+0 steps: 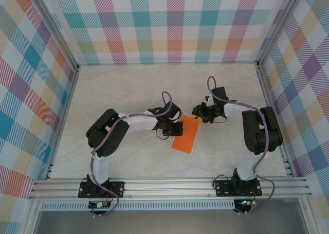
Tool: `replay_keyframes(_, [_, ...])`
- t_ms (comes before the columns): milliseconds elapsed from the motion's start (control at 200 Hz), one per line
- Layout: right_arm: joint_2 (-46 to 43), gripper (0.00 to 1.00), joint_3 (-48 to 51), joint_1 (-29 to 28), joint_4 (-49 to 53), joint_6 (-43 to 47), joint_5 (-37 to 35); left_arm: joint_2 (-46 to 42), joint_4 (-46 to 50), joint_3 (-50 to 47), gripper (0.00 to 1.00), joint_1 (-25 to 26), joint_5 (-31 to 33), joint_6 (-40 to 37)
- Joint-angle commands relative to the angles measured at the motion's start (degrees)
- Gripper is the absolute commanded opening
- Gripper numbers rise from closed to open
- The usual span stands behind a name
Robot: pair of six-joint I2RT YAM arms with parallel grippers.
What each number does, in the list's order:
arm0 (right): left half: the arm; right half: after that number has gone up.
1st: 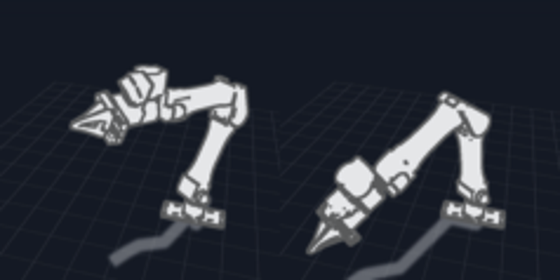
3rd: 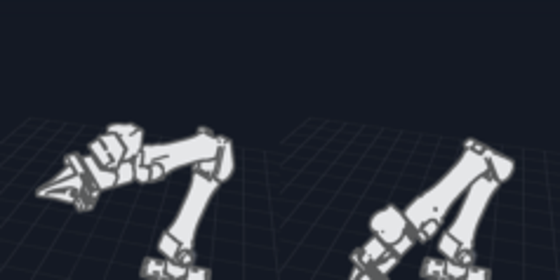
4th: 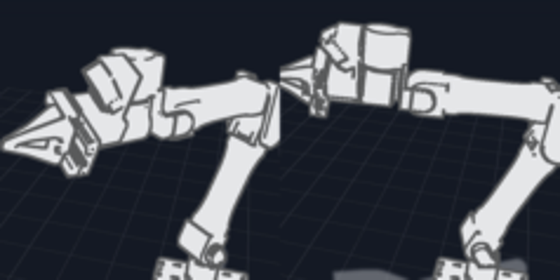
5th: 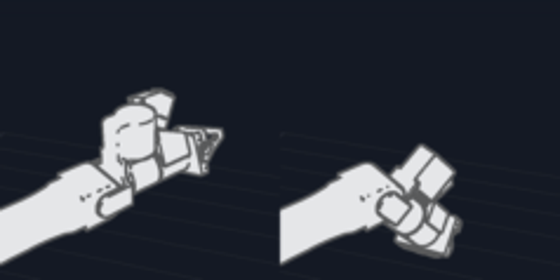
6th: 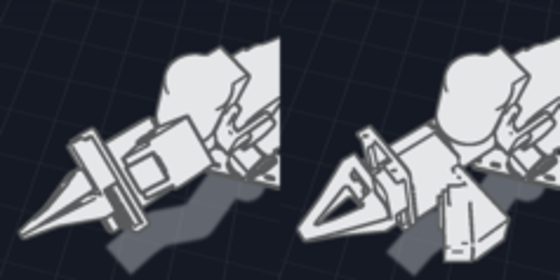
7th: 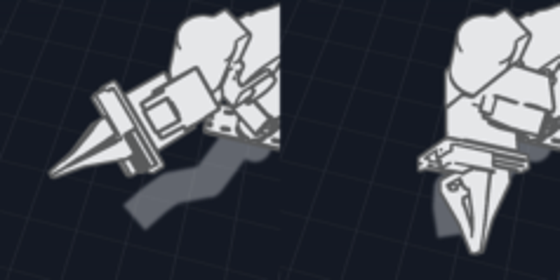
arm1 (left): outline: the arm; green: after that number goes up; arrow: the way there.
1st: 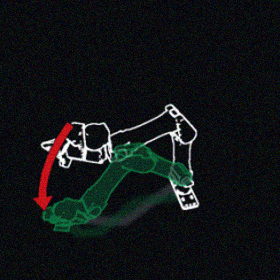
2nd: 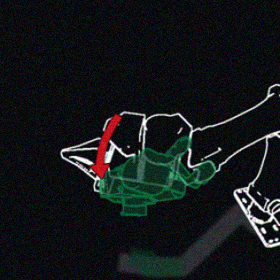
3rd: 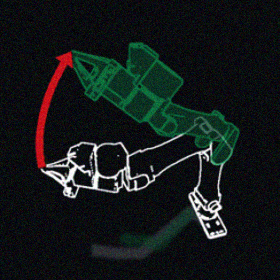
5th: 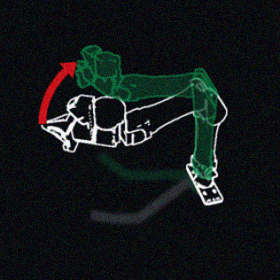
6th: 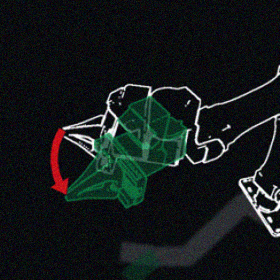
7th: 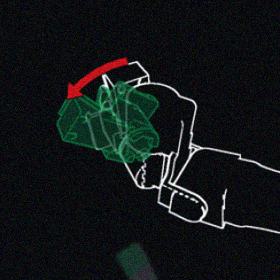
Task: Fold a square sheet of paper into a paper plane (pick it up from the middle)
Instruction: Fold the square sheet of paper in half at the center of the table.
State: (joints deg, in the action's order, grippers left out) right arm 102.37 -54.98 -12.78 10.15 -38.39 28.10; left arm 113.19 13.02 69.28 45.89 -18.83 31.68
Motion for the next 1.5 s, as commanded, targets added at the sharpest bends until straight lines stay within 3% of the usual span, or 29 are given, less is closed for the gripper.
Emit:
replay_keyframes(0, [3.18, 0.33, 2.25, 0.28, -0.91, -0.55, 0.26, 1.33, 6.66, -0.54, 0.0, 1.26, 0.85, -1.12])
replay_keyframes(145, [4.21, 0.33, 4.18, 0.82, -2.54, -1.83, 0.05, 1.09, 6.73, -0.63, 0.0, 1.26, 0.88, -1.22])
replay_keyframes(475, [-2.23, 0.34, 1.69, 0.82, -0.62, 0.66, 3.51, 0.89, 6.65, -0.9, 0.0, 1.27, 0.81, -1.09])
replay_keyframes(885, [4.16, 0.33, 2.36, 0.91, -1.13, 1.18, 1.58, 0.15, 7.02, -0.81, 0.0, 1.22, 0.94, 0.05])
replay_keyframes(1180, [-4.21, 0.33, 0.18, 1.67, 5.09, 5.31, 2.84, -0.46, 6.19, -1.76, 0.0, 1.31, 2.92, 1.77])
replay_keyframes(1350, [-6.29, 0.32, 2.88, 1.88, 0.63, 1.95, 3.12, -0.31, 7.97, -0.64, 0.0, 1.34, 3.35, 0.69])
replay_keyframes(1495, [-2.81, 0.32, 3.18, 1.98, -1.92, 0.38, 3.45, -0.65, 8.26, -0.77, 0.0, 1.36, 3.5, -0.04])
